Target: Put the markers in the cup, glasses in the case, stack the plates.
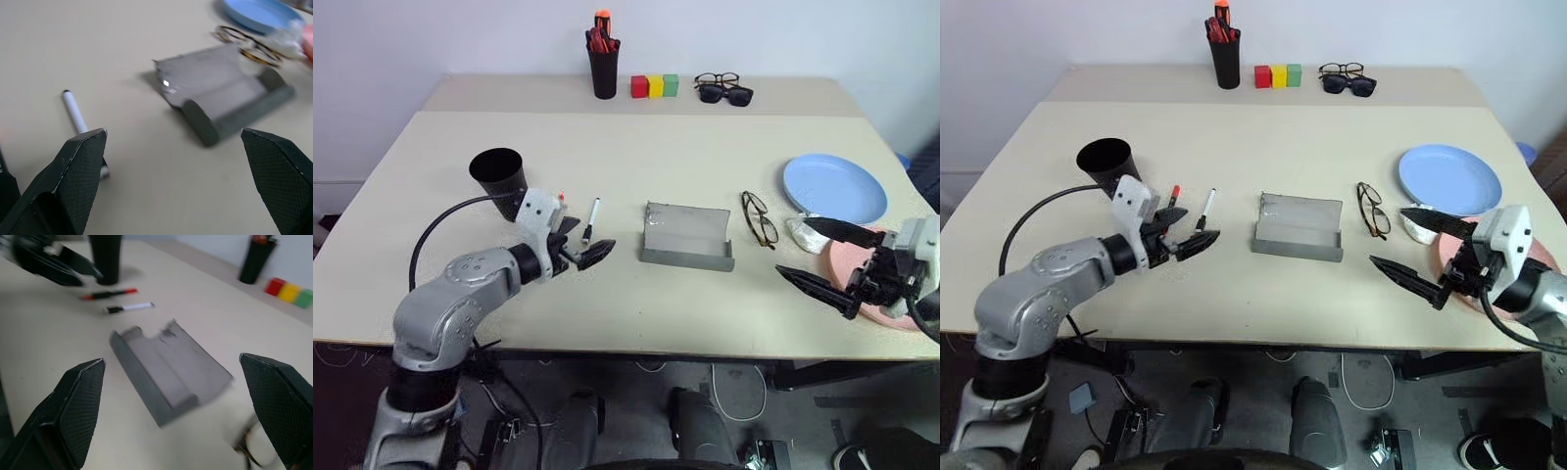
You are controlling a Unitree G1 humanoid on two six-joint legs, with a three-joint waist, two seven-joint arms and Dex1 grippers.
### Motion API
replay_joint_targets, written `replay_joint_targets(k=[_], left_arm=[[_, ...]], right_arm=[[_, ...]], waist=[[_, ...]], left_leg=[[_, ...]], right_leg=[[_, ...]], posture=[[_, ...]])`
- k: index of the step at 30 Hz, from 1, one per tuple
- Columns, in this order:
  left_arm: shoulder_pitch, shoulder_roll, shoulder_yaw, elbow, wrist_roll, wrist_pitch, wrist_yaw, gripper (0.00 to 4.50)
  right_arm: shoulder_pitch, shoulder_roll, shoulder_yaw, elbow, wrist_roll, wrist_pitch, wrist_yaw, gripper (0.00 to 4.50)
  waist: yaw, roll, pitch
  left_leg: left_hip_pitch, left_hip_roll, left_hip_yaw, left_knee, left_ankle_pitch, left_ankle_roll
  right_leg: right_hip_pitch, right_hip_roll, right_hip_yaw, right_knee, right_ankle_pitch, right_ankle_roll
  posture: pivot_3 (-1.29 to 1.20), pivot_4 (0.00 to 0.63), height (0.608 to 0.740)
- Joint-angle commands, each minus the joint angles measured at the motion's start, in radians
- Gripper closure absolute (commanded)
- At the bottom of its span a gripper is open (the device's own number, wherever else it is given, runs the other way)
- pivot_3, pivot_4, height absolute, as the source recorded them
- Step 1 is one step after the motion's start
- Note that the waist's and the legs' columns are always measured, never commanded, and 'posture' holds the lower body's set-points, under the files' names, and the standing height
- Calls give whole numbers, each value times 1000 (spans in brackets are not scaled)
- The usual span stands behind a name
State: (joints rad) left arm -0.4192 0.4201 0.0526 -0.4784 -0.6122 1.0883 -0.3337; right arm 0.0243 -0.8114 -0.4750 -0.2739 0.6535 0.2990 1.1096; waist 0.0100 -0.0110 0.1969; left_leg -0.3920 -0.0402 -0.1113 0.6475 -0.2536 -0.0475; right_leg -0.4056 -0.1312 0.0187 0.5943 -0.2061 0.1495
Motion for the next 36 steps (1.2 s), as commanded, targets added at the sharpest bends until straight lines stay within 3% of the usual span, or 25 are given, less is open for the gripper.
replay_joint_targets(k=[1,9,18,27,29,36], left_arm=[[-93,-74,30,24,2,144,123,0],[-323,-267,114,225,124,364,352,0],[-453,-320,195,406,252,436,440,0],[-598,-345,187,803,345,318,437,0],[-616,-339,179,849,353,313,426,772],[-645,-352,170,909,370,309,411,4142]], right_arm=[[-38,-12,34,41,5,-25,54,18],[-86,-4,90,87,-28,-72,87,18],[-66,1,72,82,-32,-95,69,18],[-10,13,51,52,-31,-111,25,18],[4,10,41,43,-27,-111,18,0],[30,9,27,17,-20,-104,1,0]], waist=[[2,0,0],[-2,-2,1],[-1,-2,1],[2,-3,2],[1,-3,2],[2,-3,2]], left_leg=[[0,0,0,0,0,0],[0,-1,0,1,0,-1],[0,-1,0,0,1,-2],[-1,-2,-1,0,1,-2],[0,-2,0,0,1,-2],[0,-2,0,0,1,-3]], right_leg=[[0,0,0,0,1,3],[0,0,0,1,-1,7],[-1,0,0,1,-1,8],[-1,0,0,0,-1,9],[0,0,0,1,-1,9],[0,-1,0,1,-2,9]], posture=[[0,150,739],[0,150,739],[0,150,739],[0,150,739],[0,150,739],[0,150,739]])
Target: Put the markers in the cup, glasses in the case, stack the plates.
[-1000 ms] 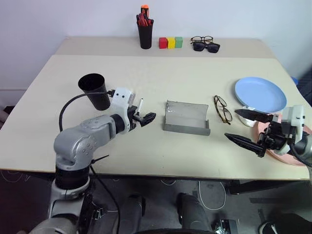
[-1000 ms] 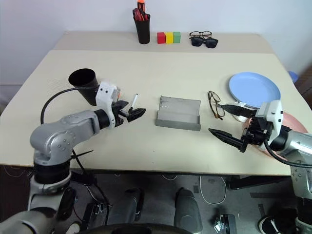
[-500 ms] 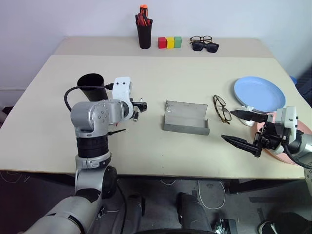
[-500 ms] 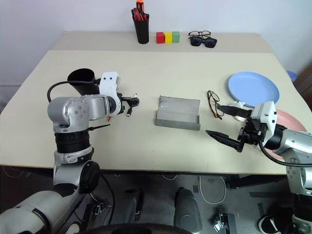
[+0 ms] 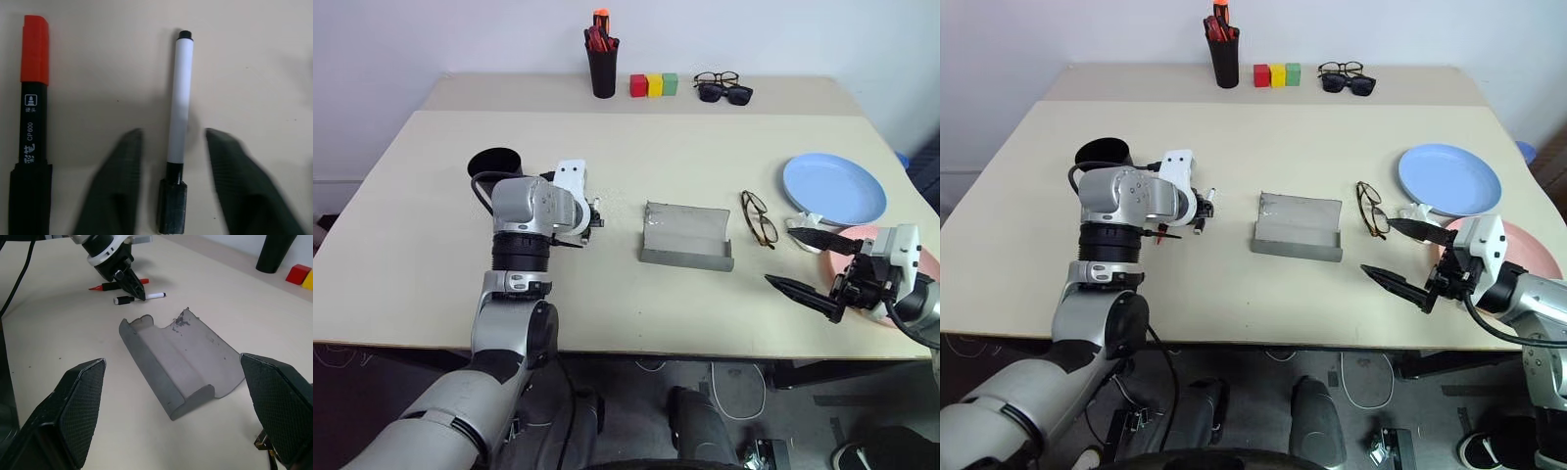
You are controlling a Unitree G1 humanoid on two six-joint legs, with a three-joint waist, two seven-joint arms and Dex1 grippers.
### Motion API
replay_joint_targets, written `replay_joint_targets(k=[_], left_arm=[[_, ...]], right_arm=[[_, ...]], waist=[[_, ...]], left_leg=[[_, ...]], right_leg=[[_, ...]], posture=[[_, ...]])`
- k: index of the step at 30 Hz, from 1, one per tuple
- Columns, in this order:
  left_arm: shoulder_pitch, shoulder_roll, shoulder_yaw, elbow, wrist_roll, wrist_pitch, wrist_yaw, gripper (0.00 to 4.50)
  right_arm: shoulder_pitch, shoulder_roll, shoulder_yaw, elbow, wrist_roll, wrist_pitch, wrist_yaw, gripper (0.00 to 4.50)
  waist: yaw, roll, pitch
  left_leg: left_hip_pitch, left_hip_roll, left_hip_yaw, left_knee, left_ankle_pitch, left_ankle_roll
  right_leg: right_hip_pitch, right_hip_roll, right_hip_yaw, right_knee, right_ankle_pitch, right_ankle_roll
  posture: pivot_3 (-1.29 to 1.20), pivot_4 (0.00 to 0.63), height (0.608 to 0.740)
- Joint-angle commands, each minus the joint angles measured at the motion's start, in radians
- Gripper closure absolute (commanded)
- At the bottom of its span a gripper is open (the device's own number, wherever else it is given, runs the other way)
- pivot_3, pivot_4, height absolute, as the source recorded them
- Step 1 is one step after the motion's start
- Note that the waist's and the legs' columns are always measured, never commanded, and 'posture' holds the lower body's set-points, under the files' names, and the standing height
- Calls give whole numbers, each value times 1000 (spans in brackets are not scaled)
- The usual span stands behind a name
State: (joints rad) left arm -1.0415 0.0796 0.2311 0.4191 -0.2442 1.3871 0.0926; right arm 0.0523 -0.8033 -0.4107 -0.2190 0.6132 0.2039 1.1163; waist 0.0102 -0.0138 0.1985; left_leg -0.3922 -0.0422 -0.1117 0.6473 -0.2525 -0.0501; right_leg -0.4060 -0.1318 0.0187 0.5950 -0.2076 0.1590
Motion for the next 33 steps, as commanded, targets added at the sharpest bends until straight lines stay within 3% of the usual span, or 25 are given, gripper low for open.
replay_joint_targets(k=[1,6,10,12,15,23,28,33], left_arm=[[-23,-17,-5,10,0,13,-17,4484],[-16,-56,40,-60,-22,74,-22,4484],[25,-32,-66,-268,-74,56,-136,4484],[79,7,-158,-456,-68,-116,-211,4484],[186,80,-246,-633,84,-517,-190,4484],[284,213,-255,-499,337,-1061,-44,4484],[294,235,-196,-370,424,-1217,99,4484],[293,230,-161,-304,435,-1247,144,4484]], right_arm=[[5,1,-37,-39,20,-9,-7,0],[1,4,-25,-34,13,-13,-14,0],[-27,8,-18,-25,18,-7,-31,0],[-58,13,-16,-13,31,1,-41,0],[-132,30,2,2,54,24,-67,0],[-303,110,123,59,35,24,-71,0],[-404,164,198,106,18,5,-47,0],[-441,173,219,141,6,-6,-30,0]], waist=[[3,0,0],[2,0,0],[-3,-1,0],[-10,0,1],[-22,0,1],[-20,0,0],[-19,0,0],[-17,0,0]], left_leg=[[0,0,0,0,0,0],[0,-1,0,0,0,0],[0,-1,0,0,0,0],[-1,-1,0,0,0,-1],[0,0,0,-2,2,-4],[1,0,1,0,3,-4],[0,0,0,-1,3,-4],[0,-1,0,-1,3,-4]], right_leg=[[0,0,0,0,0,0],[0,-1,0,0,0,2],[0,-1,0,0,0,2],[-1,-1,0,0,0,2],[-2,-1,1,0,4,-4],[1,-1,1,-1,5,-7],[-1,0,1,0,5,-5],[-1,0,1,0,6,-4]], posture=[[0,150,739],[0,150,739],[0,150,739],[0,150,739],[0,150,739],[0,150,739],[0,150,739],[0,150,739]])
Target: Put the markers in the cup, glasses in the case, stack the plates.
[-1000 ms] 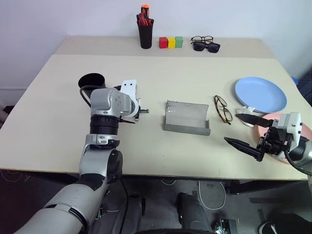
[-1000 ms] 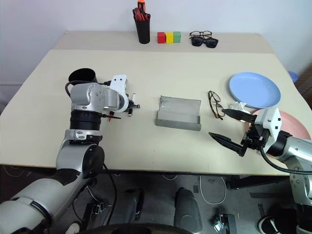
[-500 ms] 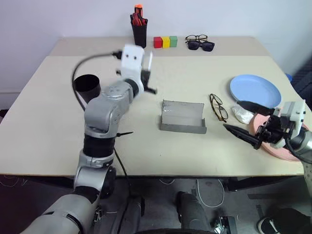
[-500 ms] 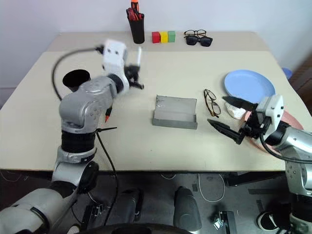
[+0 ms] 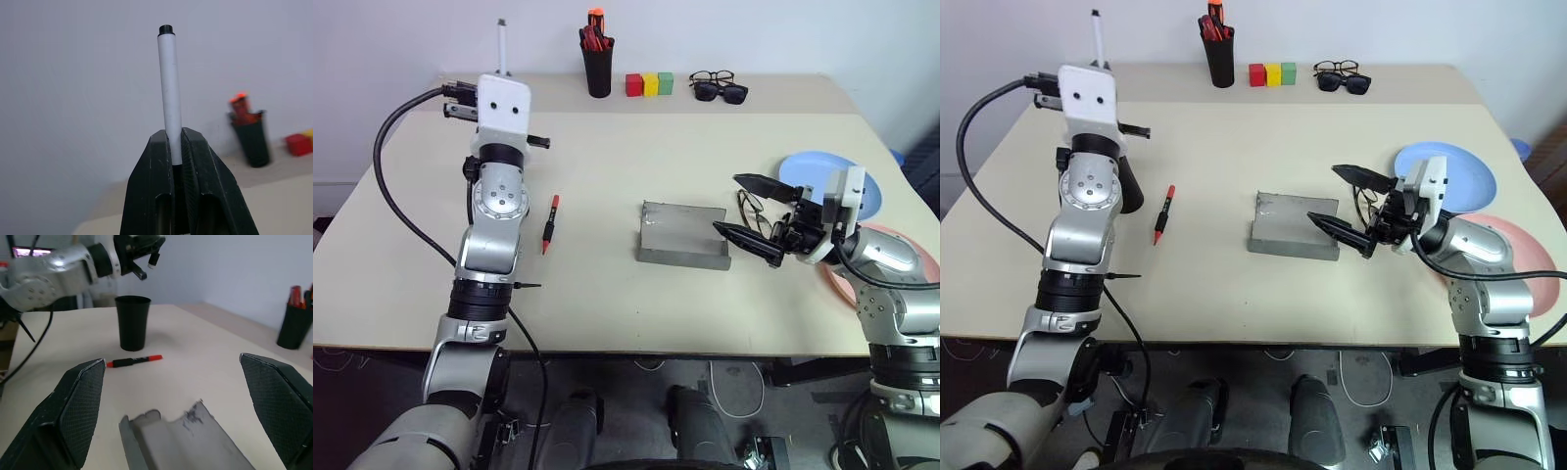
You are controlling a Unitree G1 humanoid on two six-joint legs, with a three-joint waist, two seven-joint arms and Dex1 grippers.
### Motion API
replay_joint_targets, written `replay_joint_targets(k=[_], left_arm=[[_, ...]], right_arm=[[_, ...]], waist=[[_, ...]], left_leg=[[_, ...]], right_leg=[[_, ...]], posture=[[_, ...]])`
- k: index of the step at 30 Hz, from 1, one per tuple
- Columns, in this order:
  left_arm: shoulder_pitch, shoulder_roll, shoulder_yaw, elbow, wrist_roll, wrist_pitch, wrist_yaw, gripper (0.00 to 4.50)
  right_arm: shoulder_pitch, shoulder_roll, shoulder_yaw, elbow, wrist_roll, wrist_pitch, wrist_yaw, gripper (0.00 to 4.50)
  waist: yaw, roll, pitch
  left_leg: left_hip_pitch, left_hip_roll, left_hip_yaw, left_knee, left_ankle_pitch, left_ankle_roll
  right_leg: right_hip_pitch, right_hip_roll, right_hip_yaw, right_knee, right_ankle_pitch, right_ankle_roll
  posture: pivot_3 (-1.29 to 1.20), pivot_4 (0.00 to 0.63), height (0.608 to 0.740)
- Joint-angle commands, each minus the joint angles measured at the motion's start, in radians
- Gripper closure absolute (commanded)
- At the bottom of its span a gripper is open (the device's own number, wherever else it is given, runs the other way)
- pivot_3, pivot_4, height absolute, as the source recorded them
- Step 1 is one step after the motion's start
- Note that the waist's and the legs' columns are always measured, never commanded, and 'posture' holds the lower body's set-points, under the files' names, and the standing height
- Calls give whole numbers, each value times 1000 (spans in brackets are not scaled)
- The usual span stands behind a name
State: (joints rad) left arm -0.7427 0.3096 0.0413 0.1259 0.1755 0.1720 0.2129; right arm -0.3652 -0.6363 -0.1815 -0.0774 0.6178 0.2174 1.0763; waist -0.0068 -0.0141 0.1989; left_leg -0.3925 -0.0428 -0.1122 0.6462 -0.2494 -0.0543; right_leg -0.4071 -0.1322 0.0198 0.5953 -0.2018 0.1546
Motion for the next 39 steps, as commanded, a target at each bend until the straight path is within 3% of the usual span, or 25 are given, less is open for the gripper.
replay_joint_targets(k=[1,16,19,23,31,39], left_arm=[[4,-3,37,-22,11,-25,24,4484],[196,-8,85,-140,7,53,-9,4484],[194,-12,87,-140,6,57,-11,3363],[197,-26,76,-167,-28,56,-56,1461],[282,-42,0,-482,-293,316,-380,1461],[303,-28,73,-510,-349,820,-338,1461]], right_arm=[[-26,5,-10,2,1,-22,12,0],[7,-9,-31,3,0,-35,14,0],[12,-11,-33,-5,2,-32,10,0],[10,-16,-37,4,1,-34,11,0],[12,-19,-42,17,-7,-35,13,0],[38,-18,-52,6,-12,-36,-3,0]], waist=[[-1,0,0],[-4,0,0],[-4,0,0],[-5,0,0],[-8,0,0],[-9,0,0]], left_leg=[[0,0,0,0,0,0],[1,0,0,0,0,0],[1,0,0,0,0,0],[1,0,0,0,0,0],[0,0,0,0,0,0],[1,1,0,0,0,0]], right_leg=[[0,0,0,0,0,0],[0,0,0,2,0,0],[0,0,0,2,0,0],[0,0,0,2,0,0],[0,0,0,1,0,0],[0,1,0,2,0,0]], posture=[[0,150,739],[0,150,739],[0,150,739],[0,150,739],[0,150,739],[0,150,739]])
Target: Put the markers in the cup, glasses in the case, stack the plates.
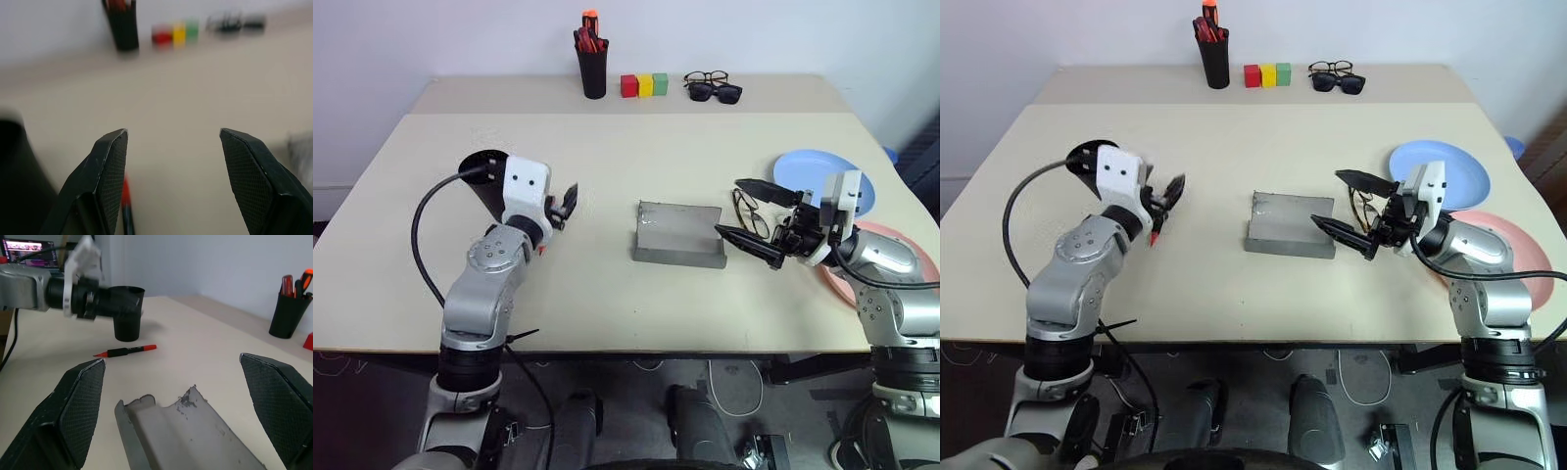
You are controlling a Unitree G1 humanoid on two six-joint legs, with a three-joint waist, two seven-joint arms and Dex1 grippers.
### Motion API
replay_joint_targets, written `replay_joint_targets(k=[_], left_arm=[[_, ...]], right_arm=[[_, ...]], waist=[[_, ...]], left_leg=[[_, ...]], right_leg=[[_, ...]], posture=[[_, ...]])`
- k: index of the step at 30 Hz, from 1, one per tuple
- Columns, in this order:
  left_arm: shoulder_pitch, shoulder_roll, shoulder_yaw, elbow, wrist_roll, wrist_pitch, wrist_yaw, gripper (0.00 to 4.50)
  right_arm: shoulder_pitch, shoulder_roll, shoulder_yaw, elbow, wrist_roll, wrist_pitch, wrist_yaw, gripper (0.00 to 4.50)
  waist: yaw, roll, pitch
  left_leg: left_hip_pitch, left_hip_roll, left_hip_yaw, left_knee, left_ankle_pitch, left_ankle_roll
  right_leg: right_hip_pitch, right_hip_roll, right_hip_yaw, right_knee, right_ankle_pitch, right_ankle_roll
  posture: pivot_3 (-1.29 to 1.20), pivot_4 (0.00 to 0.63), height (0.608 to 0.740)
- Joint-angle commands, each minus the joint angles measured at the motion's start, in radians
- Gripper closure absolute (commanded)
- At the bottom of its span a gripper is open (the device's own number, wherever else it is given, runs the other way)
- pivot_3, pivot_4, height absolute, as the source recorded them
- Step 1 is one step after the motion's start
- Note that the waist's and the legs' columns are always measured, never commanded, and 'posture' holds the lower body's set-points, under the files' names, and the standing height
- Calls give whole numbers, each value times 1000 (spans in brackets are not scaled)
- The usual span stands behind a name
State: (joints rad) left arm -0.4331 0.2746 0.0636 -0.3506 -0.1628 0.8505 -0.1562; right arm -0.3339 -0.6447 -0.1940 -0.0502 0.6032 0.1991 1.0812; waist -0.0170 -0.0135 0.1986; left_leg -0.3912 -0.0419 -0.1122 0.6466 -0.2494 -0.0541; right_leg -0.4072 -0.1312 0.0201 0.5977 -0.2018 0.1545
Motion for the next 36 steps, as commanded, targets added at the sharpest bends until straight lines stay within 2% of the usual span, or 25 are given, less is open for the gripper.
replay_joint_targets(k=[1,6,12,15,19,25,29,32,34,36], left_arm=[[-9,3,63,-29,-12,189,42,1461],[-75,-63,139,29,-10,375,121,1461],[-188,-148,198,164,24,465,225,1461],[-254,-190,232,246,35,503,265,2348],[-320,-199,222,297,31,511,260,4361],[-324,-187,197,270,6,544,214,4467],[-250,-104,30,106,-35,413,64,4467],[-149,-48,-100,-53,52,-38,2,4467],[-102,-15,-146,-66,128,-293,5,4467],[-88,-11,-131,-16,193,-463,73,4467]], right_arm=[[12,-10,-39,-22,1,-20,-8,0],[26,-10,-40,-28,-2,-20,-14,0],[29,-14,-47,-36,-4,-15,-23,0],[33,-18,-52,-42,-2,-10,-27,0],[43,-25,-60,-55,1,-6,-33,0],[64,-29,-71,-74,4,-2,-48,0],[80,-24,-77,-84,2,-2,-55,0],[80,-21,-79,-81,1,-4,-60,0],[73,-17,-76,-75,-2,-6,-63,0],[61,-7,-68,-67,-6,-12,-66,0]], waist=[[1,0,0],[4,0,0],[5,0,0],[4,0,0],[3,0,0],[3,0,0],[3,0,0],[5,0,0],[6,0,0],[6,0,0]], left_leg=[[0,0,0,0,0,0],[0,0,-1,0,0,0],[0,0,-1,0,0,0],[0,0,-1,0,0,0],[0,0,-1,0,0,0],[0,0,-1,0,0,0],[0,0,-1,-1,0,-1],[-1,0,0,-1,0,-1],[-1,0,0,-1,0,-1],[-1,0,0,-1,0,-1]], right_leg=[[0,0,0,0,0,0],[0,0,0,0,0,0],[0,0,-1,-1,0,0],[0,0,-1,-1,0,0],[0,0,-1,-1,0,0],[0,0,0,-1,0,0],[0,0,0,-1,0,0],[-1,0,0,-1,0,0],[-1,0,0,-2,0,-1],[0,0,1,-2,0,-2]], posture=[[0,150,739],[0,150,739],[0,150,739],[0,150,739],[0,150,739],[0,150,739],[0,150,739],[0,150,739],[0,150,739],[0,150,739]])
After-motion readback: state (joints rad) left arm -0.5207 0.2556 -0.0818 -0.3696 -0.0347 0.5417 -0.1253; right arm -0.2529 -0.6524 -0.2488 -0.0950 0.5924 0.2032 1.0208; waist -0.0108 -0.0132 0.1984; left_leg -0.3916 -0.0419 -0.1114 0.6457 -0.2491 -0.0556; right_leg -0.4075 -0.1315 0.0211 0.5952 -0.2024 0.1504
